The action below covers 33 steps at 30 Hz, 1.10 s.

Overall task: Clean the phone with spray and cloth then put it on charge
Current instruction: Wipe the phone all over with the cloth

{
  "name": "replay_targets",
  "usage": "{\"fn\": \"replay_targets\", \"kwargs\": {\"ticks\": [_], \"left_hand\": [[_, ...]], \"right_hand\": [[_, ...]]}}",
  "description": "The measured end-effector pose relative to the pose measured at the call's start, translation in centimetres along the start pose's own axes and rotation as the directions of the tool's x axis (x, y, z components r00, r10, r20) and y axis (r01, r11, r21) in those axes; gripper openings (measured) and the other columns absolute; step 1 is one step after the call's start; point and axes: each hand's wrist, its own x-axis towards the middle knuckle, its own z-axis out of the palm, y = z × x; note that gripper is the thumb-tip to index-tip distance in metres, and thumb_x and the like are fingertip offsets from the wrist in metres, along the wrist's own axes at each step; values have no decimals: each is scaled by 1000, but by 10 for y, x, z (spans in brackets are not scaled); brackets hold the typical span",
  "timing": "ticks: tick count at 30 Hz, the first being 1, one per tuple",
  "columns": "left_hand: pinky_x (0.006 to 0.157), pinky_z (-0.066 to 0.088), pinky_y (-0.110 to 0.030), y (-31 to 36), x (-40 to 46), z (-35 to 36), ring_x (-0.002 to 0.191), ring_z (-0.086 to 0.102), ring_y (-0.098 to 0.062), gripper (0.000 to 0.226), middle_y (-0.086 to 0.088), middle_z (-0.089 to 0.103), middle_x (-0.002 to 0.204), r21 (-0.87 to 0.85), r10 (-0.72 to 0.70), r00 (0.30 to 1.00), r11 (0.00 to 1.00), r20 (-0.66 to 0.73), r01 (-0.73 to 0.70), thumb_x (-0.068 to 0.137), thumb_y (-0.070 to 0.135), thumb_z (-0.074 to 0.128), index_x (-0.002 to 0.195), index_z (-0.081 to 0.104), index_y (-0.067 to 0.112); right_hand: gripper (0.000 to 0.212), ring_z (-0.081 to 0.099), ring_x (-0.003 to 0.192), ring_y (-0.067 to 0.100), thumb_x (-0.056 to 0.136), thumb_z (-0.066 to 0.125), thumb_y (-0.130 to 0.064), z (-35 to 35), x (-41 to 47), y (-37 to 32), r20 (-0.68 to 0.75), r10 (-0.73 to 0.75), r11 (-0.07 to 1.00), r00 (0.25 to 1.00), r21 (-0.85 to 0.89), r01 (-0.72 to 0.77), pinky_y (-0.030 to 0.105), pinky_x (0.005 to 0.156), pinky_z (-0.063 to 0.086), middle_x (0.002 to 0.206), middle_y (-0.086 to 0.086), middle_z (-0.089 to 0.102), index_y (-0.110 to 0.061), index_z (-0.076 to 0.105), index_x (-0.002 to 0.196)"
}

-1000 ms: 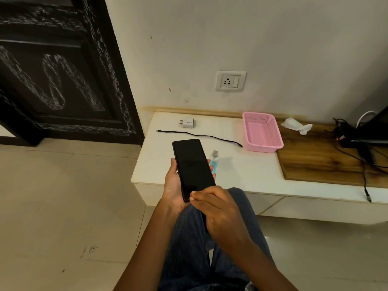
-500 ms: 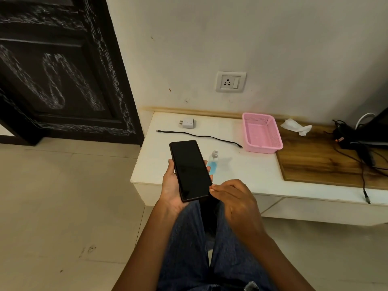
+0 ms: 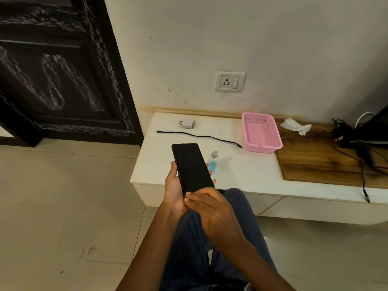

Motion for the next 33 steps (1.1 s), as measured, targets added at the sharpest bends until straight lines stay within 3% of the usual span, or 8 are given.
{"fn": "replay_targets", "kwargs": {"ticks": [4,8,11,15,20,23,27,33], "left_hand": [[101,41,-40,-3,-1,2,94,65,-25,77,-14,71,98,11,-28,999,1000,-24,28,88,67,32,96,76,4],[103,38,-34,-10,-3,3,103,58,-24,76,-15,65,105,-5,-85,996,996,-32,85,89,64,37,112,65,-3],[102,40,-36,-8,-1,-1,103,61,-26,76,-16,68,104,18,-64,997,998,-50,65,89,65,35,108,69,0],[90,51,-44,-4,4,-7,88,70,-28,78,-16,72,101,3,-15,999,1000,-45,16,88,67,31,91,76,4],[84,54,-47,-4,7,-13,87,71,-29,76,-17,73,101,-19,7,1000,1000,-12,-7,88,67,31,91,77,6],[80,55,-47,-3,8,-9,85,71,-29,76,-17,72,102,-16,0,1000,1000,2,0,89,67,31,92,77,7],[80,55,-40,-1,7,-5,87,66,-29,78,-17,69,101,5,-31,999,1000,24,31,88,68,29,115,64,4],[80,54,-42,-9,6,-5,84,69,-33,77,-20,71,93,5,-82,995,997,54,81,85,70,33,95,76,7]], "right_hand": [[17,68,87,22,76,63,4,-4,15,7,40,37,999,999,26,-38,29,79,57,92,13,73,0,74,89],[28,65,97,31,72,59,22,-6,28,16,133,125,984,983,112,-141,38,85,53,96,19,70,6,71,92],[24,64,99,27,72,60,15,-3,24,9,119,116,983,986,129,-131,19,89,47,99,22,69,9,70,94],[22,69,88,22,71,68,8,-6,6,7,96,23,999,995,46,-28,28,79,57,93,12,73,0,74,90],[31,67,89,15,84,45,-7,-15,-6,2,99,-13,998,995,69,6,21,81,54,93,8,74,-3,75,89],[28,64,88,10,82,50,9,-23,-1,6,95,141,961,985,226,-159,19,80,52,91,6,74,-3,75,88],[49,66,84,5,82,43,21,-37,15,11,225,470,666,854,544,-510,13,73,51,94,6,66,-16,69,100],[36,67,82,14,83,58,3,-43,37,21,364,515,588,776,509,-629,24,73,55,81,-3,66,-23,59,108]]}}
